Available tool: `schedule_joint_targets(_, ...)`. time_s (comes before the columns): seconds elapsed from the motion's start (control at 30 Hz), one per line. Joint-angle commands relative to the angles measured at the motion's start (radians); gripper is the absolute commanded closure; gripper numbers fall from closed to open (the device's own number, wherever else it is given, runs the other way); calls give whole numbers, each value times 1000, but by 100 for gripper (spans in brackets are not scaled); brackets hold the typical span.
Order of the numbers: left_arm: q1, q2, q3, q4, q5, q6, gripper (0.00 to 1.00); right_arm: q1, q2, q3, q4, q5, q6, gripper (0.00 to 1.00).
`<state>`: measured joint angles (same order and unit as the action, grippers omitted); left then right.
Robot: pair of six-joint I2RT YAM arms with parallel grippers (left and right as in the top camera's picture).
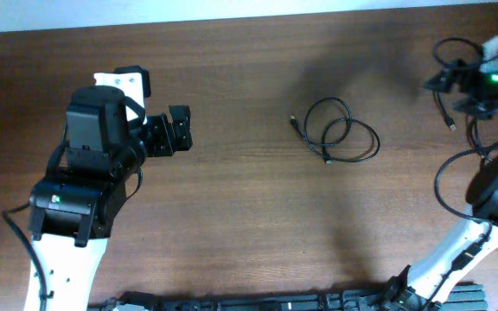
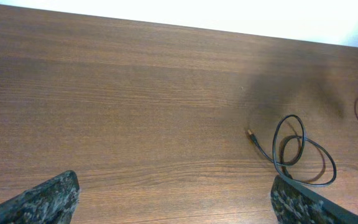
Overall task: Untangle cables
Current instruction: 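Move the right gripper back to the last coiled cable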
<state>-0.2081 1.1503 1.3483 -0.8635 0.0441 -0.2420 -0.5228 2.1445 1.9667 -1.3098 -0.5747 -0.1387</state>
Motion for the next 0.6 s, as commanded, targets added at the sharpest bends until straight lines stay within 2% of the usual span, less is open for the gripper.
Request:
schedule_joint_targets(0.0, 6, 1, 12, 5, -8, 16, 1, 111, 2, -7, -24, -16, -22, 1)
schedule_joint_targets(0.1, 6, 1, 12, 5, -8, 16, 1, 237, 2, -18, -27, 3, 18, 1)
schedule_joint_targets(0.27, 6, 1, 12, 5, -8, 16, 1, 396, 2, -57, -23, 229, 225, 1)
schedule_joint_targets(0.4, 6, 1, 12, 5, -8, 16, 1, 551, 2, -88, -14, 295, 294, 0)
schedule_joint_targets(0.5, 6, 1, 12, 5, -8, 16, 1, 644, 2, -116, 2, 436, 461, 0)
schedule_joint_targets(0.57, 6, 1, 12, 5, -8, 16, 1, 692, 2, -132, 12, 487, 518, 0)
